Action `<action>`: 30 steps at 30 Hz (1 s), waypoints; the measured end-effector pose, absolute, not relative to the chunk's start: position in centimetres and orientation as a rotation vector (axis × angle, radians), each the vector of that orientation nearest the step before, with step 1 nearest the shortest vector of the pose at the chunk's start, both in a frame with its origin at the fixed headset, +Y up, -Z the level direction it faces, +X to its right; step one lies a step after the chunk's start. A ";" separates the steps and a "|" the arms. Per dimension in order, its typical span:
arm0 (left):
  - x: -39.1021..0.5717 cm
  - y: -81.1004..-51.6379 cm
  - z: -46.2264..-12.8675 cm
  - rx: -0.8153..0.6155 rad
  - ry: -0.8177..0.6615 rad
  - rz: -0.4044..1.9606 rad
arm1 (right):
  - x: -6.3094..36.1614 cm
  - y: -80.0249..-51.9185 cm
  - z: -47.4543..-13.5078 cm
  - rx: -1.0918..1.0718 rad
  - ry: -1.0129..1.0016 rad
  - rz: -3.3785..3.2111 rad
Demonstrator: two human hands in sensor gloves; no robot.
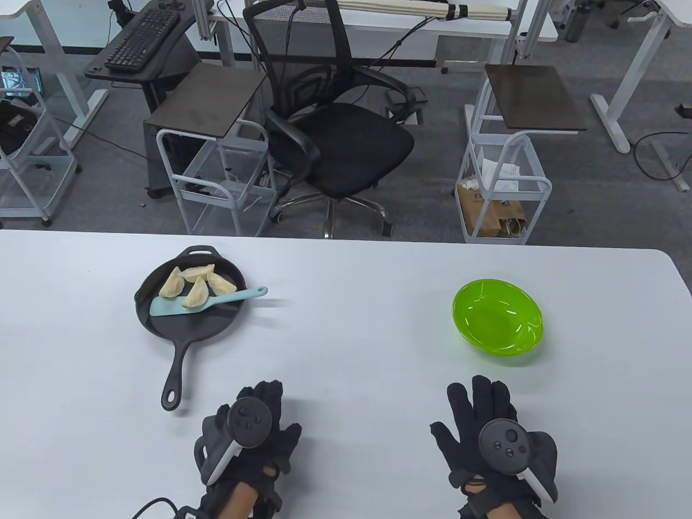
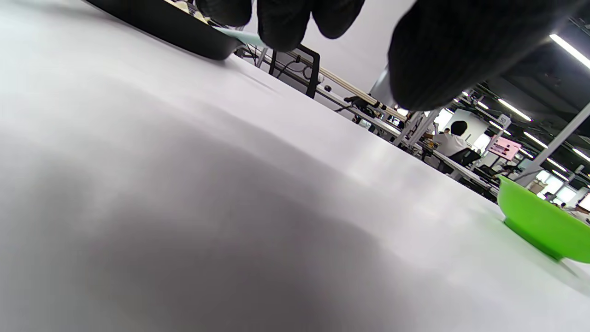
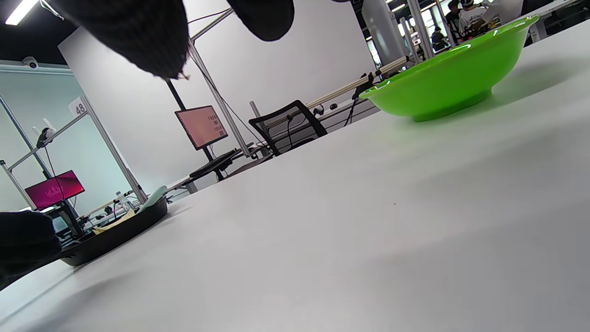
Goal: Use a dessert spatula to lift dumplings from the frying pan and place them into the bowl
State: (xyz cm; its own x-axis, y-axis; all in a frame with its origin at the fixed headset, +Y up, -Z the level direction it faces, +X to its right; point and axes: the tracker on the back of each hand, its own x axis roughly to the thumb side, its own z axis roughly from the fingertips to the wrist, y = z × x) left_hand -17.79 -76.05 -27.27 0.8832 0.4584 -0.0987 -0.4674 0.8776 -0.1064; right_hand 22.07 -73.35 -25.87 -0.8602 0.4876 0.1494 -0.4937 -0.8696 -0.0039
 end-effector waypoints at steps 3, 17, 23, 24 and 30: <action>-18.4 -75.9 -27.3 -0.117 0.097 0.485 | 22.1 -73.3 -25.9 0.191 -0.052 2.611; -22.1 -75.3 -30.0 -0.149 0.331 0.384 | 21.9 -73.3 -25.9 0.210 -0.046 2.594; -24.4 -74.6 -31.6 -0.162 0.434 0.420 | 21.9 -73.4 -25.9 0.200 -0.041 2.583; -24.7 -74.5 -31.8 -0.159 0.444 0.430 | 21.9 -73.4 -25.9 0.201 -0.040 2.582; -26.7 -74.6 -33.5 -0.171 0.551 0.443 | 21.5 -73.5 -26.0 0.220 -0.017 2.582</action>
State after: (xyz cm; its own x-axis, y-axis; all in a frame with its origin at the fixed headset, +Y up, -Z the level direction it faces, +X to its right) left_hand -26.69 -74.57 -33.48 0.7607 0.3596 -0.5404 -0.4500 0.8922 -0.0398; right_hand 21.49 -73.54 -26.01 -0.8392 0.5198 0.1601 -0.5219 -0.8524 0.0321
